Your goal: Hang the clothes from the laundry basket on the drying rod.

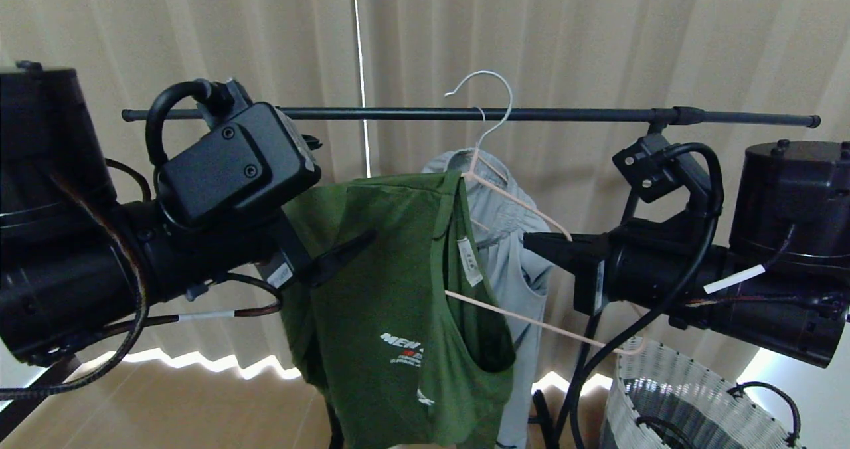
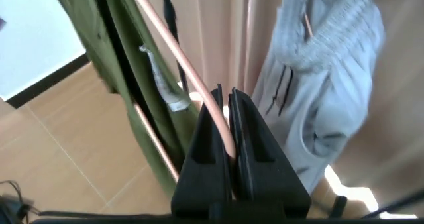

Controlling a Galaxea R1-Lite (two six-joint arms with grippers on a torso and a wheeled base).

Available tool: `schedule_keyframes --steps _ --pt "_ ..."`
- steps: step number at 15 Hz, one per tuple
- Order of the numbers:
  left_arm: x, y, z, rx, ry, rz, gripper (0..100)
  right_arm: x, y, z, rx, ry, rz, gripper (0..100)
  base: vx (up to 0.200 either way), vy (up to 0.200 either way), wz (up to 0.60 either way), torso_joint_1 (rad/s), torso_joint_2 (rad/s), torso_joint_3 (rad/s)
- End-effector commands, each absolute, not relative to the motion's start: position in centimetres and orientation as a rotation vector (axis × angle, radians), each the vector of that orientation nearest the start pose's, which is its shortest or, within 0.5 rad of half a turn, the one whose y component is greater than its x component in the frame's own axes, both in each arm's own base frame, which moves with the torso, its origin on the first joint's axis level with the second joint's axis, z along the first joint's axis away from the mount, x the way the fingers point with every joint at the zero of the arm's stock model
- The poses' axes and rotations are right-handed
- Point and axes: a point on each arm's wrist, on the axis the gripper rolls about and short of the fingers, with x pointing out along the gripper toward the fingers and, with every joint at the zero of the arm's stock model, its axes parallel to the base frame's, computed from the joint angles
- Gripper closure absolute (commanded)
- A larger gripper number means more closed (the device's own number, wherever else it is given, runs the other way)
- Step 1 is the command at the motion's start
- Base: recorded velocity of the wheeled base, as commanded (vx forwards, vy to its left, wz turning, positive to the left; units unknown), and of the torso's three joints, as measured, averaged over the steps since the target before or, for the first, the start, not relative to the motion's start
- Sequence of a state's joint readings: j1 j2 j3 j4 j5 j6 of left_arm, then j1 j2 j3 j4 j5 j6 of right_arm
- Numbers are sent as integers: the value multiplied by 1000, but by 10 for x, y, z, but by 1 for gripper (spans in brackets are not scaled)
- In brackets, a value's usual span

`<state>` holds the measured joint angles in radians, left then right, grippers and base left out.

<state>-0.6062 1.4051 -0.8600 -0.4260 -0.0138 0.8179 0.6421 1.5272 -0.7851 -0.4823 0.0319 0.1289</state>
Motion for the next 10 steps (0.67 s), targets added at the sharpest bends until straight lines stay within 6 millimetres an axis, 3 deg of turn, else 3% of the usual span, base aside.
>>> schedule_keyframes --steps 1,10 --pt "213 -148 257 830 -137 -638 0 210 159 205 37 302 677 100 0 0 0 0 0 0" --pt "231 -152 251 891 -117 -622 0 203 161 201 27 277 784 100 0 0 0 0 0 0"
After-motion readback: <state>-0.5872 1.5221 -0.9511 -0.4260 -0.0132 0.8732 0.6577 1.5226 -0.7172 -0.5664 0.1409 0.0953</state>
